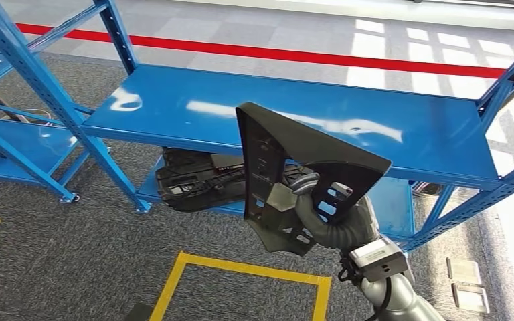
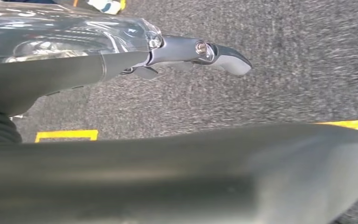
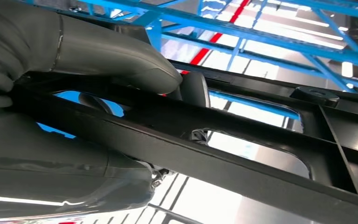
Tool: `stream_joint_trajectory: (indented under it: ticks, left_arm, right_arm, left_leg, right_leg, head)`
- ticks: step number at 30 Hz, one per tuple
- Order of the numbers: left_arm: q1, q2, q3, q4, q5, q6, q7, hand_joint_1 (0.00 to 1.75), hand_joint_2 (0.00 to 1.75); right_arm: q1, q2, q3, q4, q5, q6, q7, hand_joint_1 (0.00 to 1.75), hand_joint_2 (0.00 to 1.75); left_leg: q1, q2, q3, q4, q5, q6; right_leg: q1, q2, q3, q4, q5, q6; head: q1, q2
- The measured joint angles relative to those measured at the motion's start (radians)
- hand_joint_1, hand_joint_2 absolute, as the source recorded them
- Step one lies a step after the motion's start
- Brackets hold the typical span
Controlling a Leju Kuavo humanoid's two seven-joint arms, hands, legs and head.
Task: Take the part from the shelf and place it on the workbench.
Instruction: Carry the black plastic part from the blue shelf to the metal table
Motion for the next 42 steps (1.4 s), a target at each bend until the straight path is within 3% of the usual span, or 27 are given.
stream_joint_trajectory:
  ticks: [1,3,5,6,8,9,11,13,14,15,16,18,20,21,22,24,25,28,29,30,31,34,35,39,41,42]
  left_arm:
    - [-0.001,0.0,-0.002,0.0,-0.001,0.0,0.001,0.0,1.75]
    - [-0.002,-0.001,-0.008,0.0,-0.005,0.0,0.004,0.0,1.75]
    - [-0.003,-0.002,-0.015,0.0,-0.014,-0.002,0.006,0.0,1.75]
    - [-0.003,-0.002,-0.017,0.0,-0.017,-0.003,0.006,0.0,1.75]
    - [-0.003,-0.002,-0.021,0.0,-0.02,-0.005,0.009,0.0,1.75]
    - [-0.003,-0.002,-0.023,0.0,-0.02,-0.007,0.012,0.0,1.75]
    - [-0.003,-0.002,-0.028,0.0,-0.026,-0.015,0.022,0.0,1.75]
    - [-0.004,-0.002,-0.035,0.0,-0.034,-0.023,0.035,0.0,1.75]
    - [-0.005,-0.002,-0.037,0.0,-0.037,-0.026,0.039,0.0,1.75]
    - [-0.006,-0.002,-0.039,0.0,-0.037,-0.027,0.042,0.0,1.75]
    - [-0.006,-0.002,-0.04,0.0,-0.036,-0.027,0.043,0.0,1.75]
    - [-0.008,-0.002,-0.042,0.0,-0.035,-0.025,0.043,0.0,1.75]
    - [-0.011,-0.001,-0.044,0.0,-0.035,-0.02,0.038,0.0,1.75]
    - [-0.013,-0.001,-0.045,0.0,-0.035,-0.016,0.036,0.0,1.75]
    - [-0.014,-0.001,-0.045,0.0,-0.034,-0.01,0.033,0.0,1.75]
    - [-0.012,-0.001,-0.046,0.0,-0.031,0.0,0.027,0.0,1.75]
    - [-0.011,-0.001,-0.045,0.0,-0.03,0.003,0.023,0.0,1.75]
    - [-0.007,-0.001,-0.047,0.0,-0.031,0.004,0.007,0.0,1.75]
    - [-0.006,-0.002,-0.047,0.0,-0.032,0.002,0.003,0.0,1.75]
    - [-0.005,-0.002,-0.048,0.0,-0.032,0.0,0.001,0.0,1.75]
    - [-0.005,-0.002,-0.049,0.0,-0.032,-0.001,0.0,0.0,1.75]
    - [-0.007,-0.003,-0.052,0.0,-0.032,-0.002,-0.008,0.0,1.75]
    - [-0.009,-0.003,-0.053,0.0,-0.032,-0.002,-0.011,0.0,1.75]
    - [-0.009,-0.003,-0.058,0.0,-0.032,0.0,-0.016,0.0,1.75]
    - [-0.01,-0.004,-0.062,0.0,-0.032,0.003,-0.015,0.0,1.75]
    - [-0.01,-0.004,-0.063,0.0,-0.033,0.005,-0.014,0.0,1.75]
  right_arm:
    - [0.003,0.0,-0.001,0.002,0.0,-0.004,0.0,1.75,1.75]
    - [0.01,0.001,-0.002,0.003,0.002,-0.013,-0.001,1.75,1.75]
    - [0.022,0.002,-0.004,0.0,0.007,-0.024,-0.004,1.75,1.75]
    - [0.03,0.003,-0.006,-0.002,0.01,-0.03,-0.006,1.75,1.75]
    - [0.049,0.006,-0.012,-0.008,0.014,-0.039,-0.008,1.75,1.75]
    - [0.058,0.008,-0.015,-0.012,0.015,-0.042,-0.009,1.75,1.75]
    - [0.078,0.011,-0.02,-0.017,0.018,-0.045,-0.009,1.75,1.75]
    - [0.093,0.014,-0.023,-0.022,0.02,-0.046,-0.008,1.75,1.75]
    - [0.098,0.015,-0.024,-0.022,0.02,-0.046,-0.007,1.75,1.75]
    - [0.102,0.016,-0.024,-0.023,0.02,-0.046,-0.006,1.75,1.75]
    - [0.106,0.017,-0.025,-0.023,0.02,-0.046,-0.005,1.75,1.75]
    - [0.111,0.019,-0.028,-0.025,0.022,-0.046,-0.003,1.75,1.75]
    - [0.116,0.023,-0.033,-0.03,0.026,-0.05,-0.004,1.75,1.75]
    - [0.117,0.025,-0.036,-0.033,0.029,-0.052,-0.005,1.75,1.75]
    - [0.117,0.026,-0.041,-0.036,0.032,-0.055,-0.007,1.75,1.75]
    - [0.118,0.027,-0.049,-0.04,0.038,-0.061,-0.012,1.75,1.75]
    - [0.119,0.027,-0.053,-0.041,0.041,-0.064,-0.014,1.75,1.75]
    - [0.127,0.027,-0.068,-0.042,0.045,-0.069,-0.018,1.75,1.75]
    - [0.131,0.027,-0.073,-0.042,0.046,-0.072,-0.018,1.75,1.75]
    - [0.135,0.026,-0.077,-0.042,0.048,-0.074,-0.018,1.75,1.75]
    - [0.137,0.025,-0.079,-0.041,0.05,-0.077,-0.019,1.75,1.75]
    - [0.138,0.024,-0.085,-0.042,0.052,-0.08,-0.021,1.75,1.75]
    - [0.139,0.024,-0.087,-0.042,0.053,-0.082,-0.023,1.75,1.75]
    - [0.145,0.024,-0.096,-0.042,0.055,-0.087,-0.032,1.75,1.75]
    - [0.145,0.024,-0.097,-0.042,0.056,-0.088,-0.035,1.75,1.75]
    - [0.145,0.025,-0.097,-0.042,0.056,-0.09,-0.036,1.75,1.75]
  left_leg:
    - [0.0,0.001,-0.017,0.006,0.009,-0.002]
    - [0.0,0.0,-0.048,0.025,0.021,-0.008]
    - [-0.003,0.0,-0.068,0.045,0.03,-0.016]
    - [-0.004,0.0,-0.074,0.051,0.036,-0.021]
    - [-0.005,-0.001,-0.087,0.055,0.045,-0.032]
    - [-0.004,-0.002,-0.095,0.063,0.029,-0.039]
    - [0.001,-0.004,-0.115,0.125,-0.054,-0.052]
    - [0.005,-0.004,-0.132,0.242,-0.144,-0.059]
    - [0.007,-0.004,-0.133,0.294,-0.159,-0.06]
    - [0.007,-0.005,-0.124,0.322,-0.151,-0.059]
    - [0.006,-0.005,-0.099,0.317,-0.127,-0.056]
    - [0.001,-0.007,-0.004,0.211,-0.085,-0.04]
    - [-0.009,-0.009,0.103,0.061,-0.095,-0.02]
    - [-0.013,-0.01,0.134,0.012,-0.108,-0.014]
    - [-0.016,-0.01,0.145,-0.013,-0.114,-0.01]
    - [-0.012,-0.007,0.135,-0.022,-0.103,-0.003]
    - [-0.01,-0.005,0.127,-0.024,-0.094,0.003]
    - [-0.009,0.0,0.095,-0.021,-0.069,0.011]
    - [-0.009,0.0,0.083,-0.016,-0.063,0.01]
    - [-0.008,0.001,0.073,-0.01,-0.059,0.009]
    - [-0.007,0.001,0.063,-0.003,-0.056,0.008]
    - [-0.007,0.0,0.038,0.027,-0.059,0.0]
    - [-0.008,-0.001,0.029,0.036,-0.06,-0.005]
    - [-0.009,-0.008,0.01,0.052,-0.061,-0.025]
    - [-0.005,-0.01,-0.013,0.103,-0.101,-0.038]
    - [-0.002,-0.01,-0.038,0.159,-0.134,-0.045]
  right_leg:
    - [-0.001,0.0,0.029,-0.018,0.031,0.002]
    - [-0.001,0.0,0.128,-0.141,0.076,0.003]
    - [0.0,0.001,0.212,-0.266,0.063,-0.003]
    - [0.001,0.002,0.228,-0.296,0.051,-0.005]
    - [-0.001,0.002,0.219,-0.306,0.049,-0.014]
    - [-0.003,0.002,0.207,-0.307,0.055,-0.023]
    - [-0.006,-0.001,0.179,-0.307,0.074,-0.041]
    - [-0.003,-0.004,0.149,-0.304,0.097,-0.047]
    - [-0.001,-0.005,0.132,-0.301,0.108,-0.048]
    - [0.0,-0.006,0.115,-0.297,0.119,-0.048]
    - [0.002,-0.007,0.098,-0.292,0.128,-0.047]
    - [0.006,-0.007,0.07,-0.286,0.146,-0.045]
    - [0.01,-0.008,0.056,-0.284,0.162,-0.039]
    - [0.01,-0.009,0.051,-0.283,0.171,-0.035]
    - [0.01,-0.01,0.048,-0.283,0.179,-0.029]
    - [0.009,-0.009,0.035,-0.275,0.179,-0.019]
    - [0.009,-0.007,0.024,-0.254,0.159,-0.016]
    - [0.007,0.0,-0.032,-0.089,0.046,-0.008]
    - [0.007,0.0,-0.044,-0.036,0.022,-0.005]
    - [0.006,0.0,-0.04,-0.014,0.015,-0.003]
    - [0.006,0.0,-0.016,-0.032,0.025,0.0]
    - [0.001,0.009,0.107,-0.219,0.083,0.002]
    - [0.0,0.013,0.128,-0.26,0.09,-0.001]
    - [-0.001,0.014,0.128,-0.278,0.095,-0.021]
    - [-0.006,0.005,0.124,-0.28,0.101,-0.03]
    - [-0.007,0.0,0.12,-0.28,0.103,-0.034]
  head:
    - [0.0,0.0]
    - [0.0,0.0]
    - [-0.001,0.0]
    - [-0.001,0.0]
    - [-0.002,0.0]
    - [-0.002,0.0]
    - [-0.003,0.0]
    - [-0.003,0.0]
    - [-0.003,0.0]
    - [-0.003,0.0]
    - [-0.003,0.0]
    - [-0.003,0.0]
    - [-0.003,0.0]
    - [-0.003,0.0]
    - [-0.003,0.0]
    - [-0.002,0.0]
    - [-0.002,0.0]
    - [-0.002,0.0]
    - [-0.002,0.0]
    - [-0.002,0.0]
    - [-0.002,0.0]
    - [-0.002,0.0]
    - [-0.002,0.0]
    - [-0.003,0.0]
    - [-0.003,0.0]
    - [-0.003,0.0]
